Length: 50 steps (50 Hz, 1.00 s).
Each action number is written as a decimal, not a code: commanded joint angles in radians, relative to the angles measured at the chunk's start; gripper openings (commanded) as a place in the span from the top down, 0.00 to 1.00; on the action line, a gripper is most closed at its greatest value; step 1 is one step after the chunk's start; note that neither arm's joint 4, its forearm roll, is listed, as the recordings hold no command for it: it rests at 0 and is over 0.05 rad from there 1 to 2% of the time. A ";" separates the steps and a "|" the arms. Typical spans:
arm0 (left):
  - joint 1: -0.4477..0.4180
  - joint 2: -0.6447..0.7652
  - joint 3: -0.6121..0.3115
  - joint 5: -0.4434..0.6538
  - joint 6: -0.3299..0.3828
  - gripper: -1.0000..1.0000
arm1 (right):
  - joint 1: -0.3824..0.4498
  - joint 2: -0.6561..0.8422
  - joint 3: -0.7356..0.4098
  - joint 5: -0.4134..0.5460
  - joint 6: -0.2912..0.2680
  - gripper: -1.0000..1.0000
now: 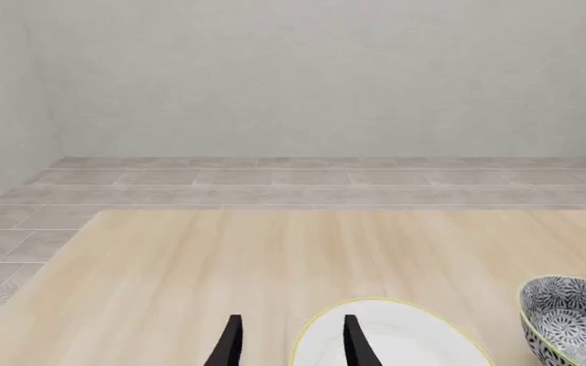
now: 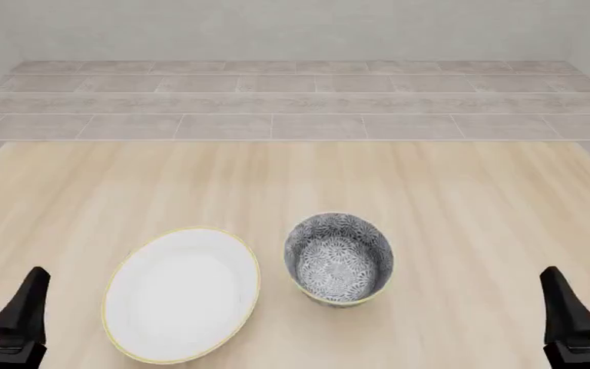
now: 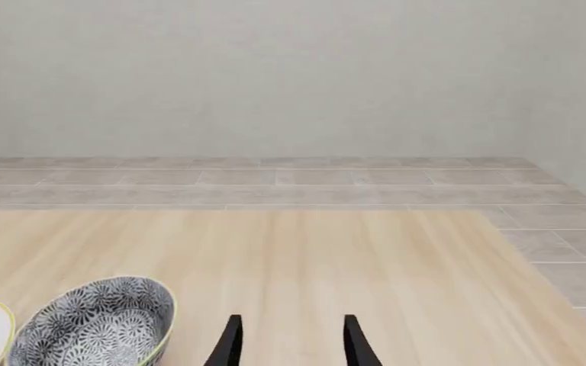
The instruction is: Put the bowl on the plate.
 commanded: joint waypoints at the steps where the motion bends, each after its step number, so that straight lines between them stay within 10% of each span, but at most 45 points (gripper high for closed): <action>1: 0.000 0.000 0.000 0.000 0.000 0.00 | 0.006 0.011 -0.007 -0.003 0.001 0.00; 30: 0.000 0.000 0.000 0.000 0.000 0.00 | 0.020 0.053 -0.052 -0.007 0.041 0.00; 43: 0.000 0.000 0.000 0.000 0.000 0.00 | 0.099 0.218 -0.228 0.033 -0.089 0.00; 50: 0.000 0.000 0.000 0.000 0.000 0.00 | 0.114 0.306 -0.291 0.040 -0.062 0.00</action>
